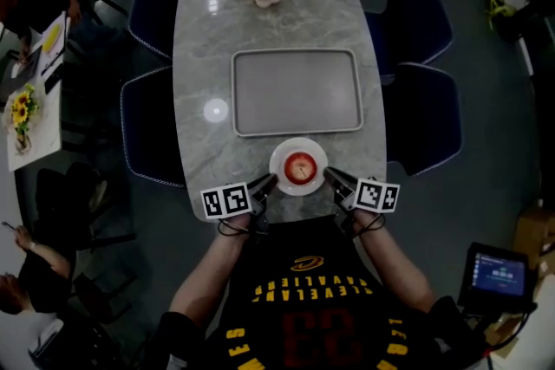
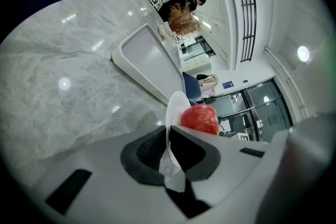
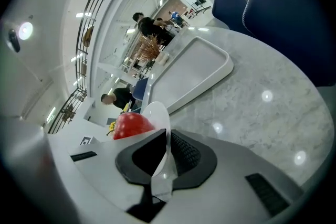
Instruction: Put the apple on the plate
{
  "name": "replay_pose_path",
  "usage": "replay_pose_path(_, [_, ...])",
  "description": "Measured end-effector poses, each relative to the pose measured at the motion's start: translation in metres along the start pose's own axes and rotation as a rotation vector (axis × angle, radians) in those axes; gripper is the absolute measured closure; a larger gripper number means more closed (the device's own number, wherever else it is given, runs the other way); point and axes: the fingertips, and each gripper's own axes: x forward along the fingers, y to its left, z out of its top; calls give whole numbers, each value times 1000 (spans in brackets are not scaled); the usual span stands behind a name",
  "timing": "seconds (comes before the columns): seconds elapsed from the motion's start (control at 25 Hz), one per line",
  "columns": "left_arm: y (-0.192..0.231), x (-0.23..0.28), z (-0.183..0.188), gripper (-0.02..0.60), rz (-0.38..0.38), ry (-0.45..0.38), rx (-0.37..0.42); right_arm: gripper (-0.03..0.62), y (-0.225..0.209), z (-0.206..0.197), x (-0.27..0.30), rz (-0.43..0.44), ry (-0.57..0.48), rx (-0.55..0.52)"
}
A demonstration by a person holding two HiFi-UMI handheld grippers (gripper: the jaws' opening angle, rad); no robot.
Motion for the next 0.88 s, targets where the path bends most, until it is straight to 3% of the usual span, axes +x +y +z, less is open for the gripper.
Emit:
replay_pose_path(0.28, [-37, -24, 9, 561, -118, -30, 13, 557, 31, 8, -22, 70, -51, 34])
replay_pose_path(0.56, [-72, -39, 27, 568, -239, -59, 17, 562, 67, 34, -36, 200, -109, 54])
replay_pose_path(0.88, [-94, -50, 47, 569, -282, -84, 40, 563, 85, 54, -46, 253, -138, 34])
